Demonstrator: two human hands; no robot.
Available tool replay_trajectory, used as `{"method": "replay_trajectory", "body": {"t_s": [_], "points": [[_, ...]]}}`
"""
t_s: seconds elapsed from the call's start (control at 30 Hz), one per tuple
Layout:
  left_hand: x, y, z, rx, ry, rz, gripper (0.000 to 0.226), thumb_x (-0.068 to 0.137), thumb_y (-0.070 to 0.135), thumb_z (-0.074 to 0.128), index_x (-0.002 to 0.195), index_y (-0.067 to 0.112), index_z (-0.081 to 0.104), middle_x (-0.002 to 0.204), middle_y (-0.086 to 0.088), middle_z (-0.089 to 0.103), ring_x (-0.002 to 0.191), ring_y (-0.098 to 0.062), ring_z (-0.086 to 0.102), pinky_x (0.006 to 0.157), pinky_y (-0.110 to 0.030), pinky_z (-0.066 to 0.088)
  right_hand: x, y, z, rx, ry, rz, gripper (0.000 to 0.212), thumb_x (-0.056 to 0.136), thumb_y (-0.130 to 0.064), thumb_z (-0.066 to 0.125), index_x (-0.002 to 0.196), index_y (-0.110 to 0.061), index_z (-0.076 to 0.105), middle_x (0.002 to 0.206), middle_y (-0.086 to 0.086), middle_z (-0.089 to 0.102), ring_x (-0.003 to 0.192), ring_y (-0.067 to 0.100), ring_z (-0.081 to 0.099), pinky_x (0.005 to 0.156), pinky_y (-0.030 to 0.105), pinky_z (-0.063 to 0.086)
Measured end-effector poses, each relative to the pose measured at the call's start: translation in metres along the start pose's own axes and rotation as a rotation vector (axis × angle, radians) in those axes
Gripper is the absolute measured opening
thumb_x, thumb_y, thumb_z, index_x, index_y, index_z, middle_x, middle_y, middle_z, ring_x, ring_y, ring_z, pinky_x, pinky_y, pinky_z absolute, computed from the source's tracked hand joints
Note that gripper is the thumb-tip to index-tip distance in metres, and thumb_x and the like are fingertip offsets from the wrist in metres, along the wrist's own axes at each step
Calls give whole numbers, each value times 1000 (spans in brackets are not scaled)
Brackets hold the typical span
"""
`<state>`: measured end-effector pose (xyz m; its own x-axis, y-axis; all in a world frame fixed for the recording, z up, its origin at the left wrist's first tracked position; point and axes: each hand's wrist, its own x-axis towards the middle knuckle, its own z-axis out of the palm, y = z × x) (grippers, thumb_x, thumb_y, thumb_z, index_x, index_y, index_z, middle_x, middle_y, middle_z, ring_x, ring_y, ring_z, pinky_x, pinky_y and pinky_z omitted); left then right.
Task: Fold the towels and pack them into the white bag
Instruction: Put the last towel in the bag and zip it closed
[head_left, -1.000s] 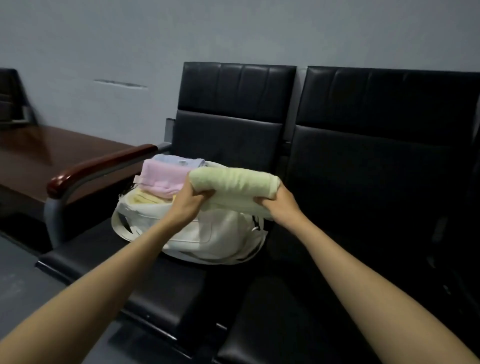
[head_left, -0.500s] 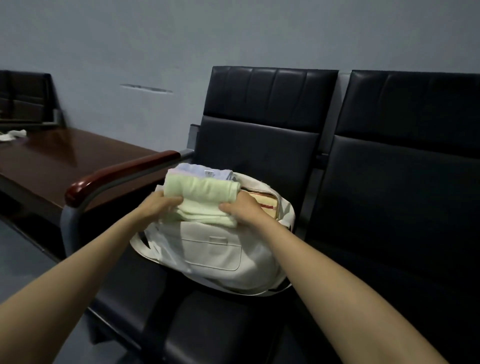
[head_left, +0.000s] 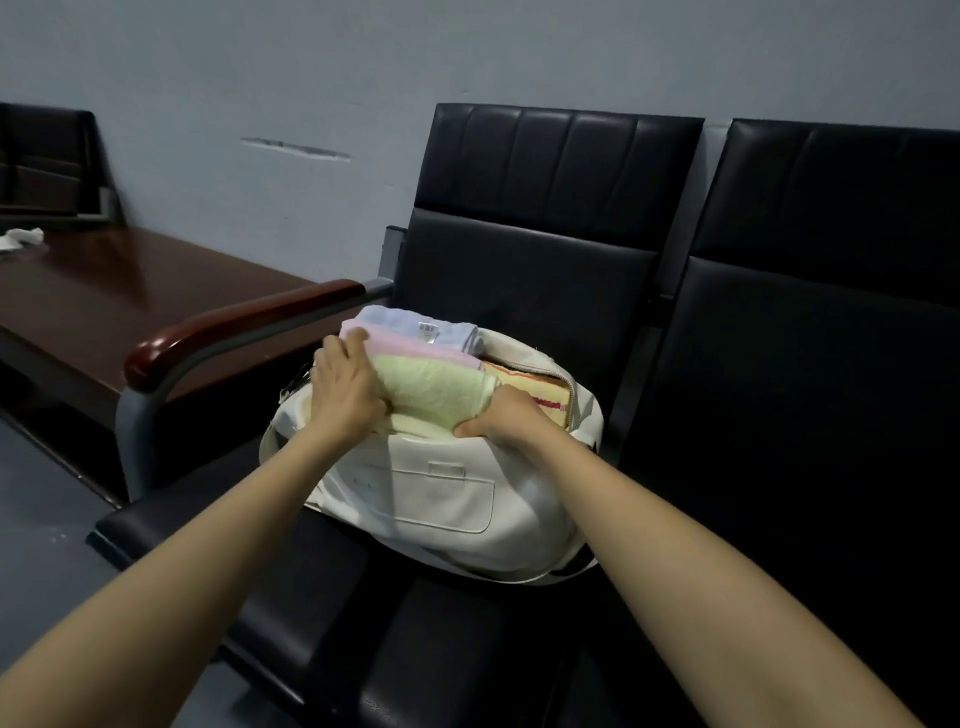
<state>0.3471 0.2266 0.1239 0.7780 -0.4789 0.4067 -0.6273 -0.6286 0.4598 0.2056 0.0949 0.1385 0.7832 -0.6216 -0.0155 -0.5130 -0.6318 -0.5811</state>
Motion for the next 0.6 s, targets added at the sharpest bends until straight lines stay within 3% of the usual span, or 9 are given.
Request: {"method": "replay_trajectory", "body": {"t_s": [0.1, 0.17, 0.23, 0.3, 0.4, 0.6], "points": [[1, -1, -17, -76, -155, 99, 66, 75, 14, 75, 135, 18, 47, 133, -16, 35, 121, -33, 30, 104, -38, 29, -5, -1, -19, 33, -95, 82, 51, 72, -34, 83, 113, -11, 63, 108, 4, 64, 97, 19, 59, 83, 30, 48], [1, -8, -27, -121, -223, 95, 64, 79, 28, 76, 137, 21, 49, 138, -14, 36, 127, -31, 27, 108, -39, 26, -9, -4, -32, 111, -152, 113, 50, 69, -40, 84, 105, -12, 64, 99, 2, 64, 85, 16, 59, 71, 28, 48], [1, -15, -30, -114, -174, 107, 61, 82, 41, 72, 136, 22, 52, 140, -11, 38, 131, -31, 24, 110, -40, 23, -9, -6, -37, 257, -55, 49, 45, 72, -42, 82, 99, -15, 57, 92, 0, 58, 80, 14, 55, 67, 27, 45], [-1, -14, -26, -150, -48, 163, 50, 84, 41, 69, 129, 22, 60, 138, -10, 44, 130, -31, 26, 109, -38, 23, -10, -8, -35, 339, 162, -117, 41, 80, -30, 77, 112, -15, 56, 106, 0, 56, 95, 15, 54, 80, 29, 46], [-2, -8, -10, -123, 17, 244, 39, 83, 31, 72, 118, 17, 68, 127, -8, 57, 120, -32, 38, 100, -28, 26, -9, -9, -23, 152, 238, -307, 36, 85, -19, 72, 120, -16, 64, 123, 3, 57, 110, 16, 54, 87, 22, 38], [7, 10, 7, -76, -46, 165, 38, 87, 28, 66, 124, 20, 64, 130, -7, 58, 126, -28, 40, 103, -38, 35, 3, 3, -5, 100, 264, -155, 29, 90, -20, 65, 119, -20, 63, 127, 5, 57, 115, 24, 54, 94, 36, 45]]}}
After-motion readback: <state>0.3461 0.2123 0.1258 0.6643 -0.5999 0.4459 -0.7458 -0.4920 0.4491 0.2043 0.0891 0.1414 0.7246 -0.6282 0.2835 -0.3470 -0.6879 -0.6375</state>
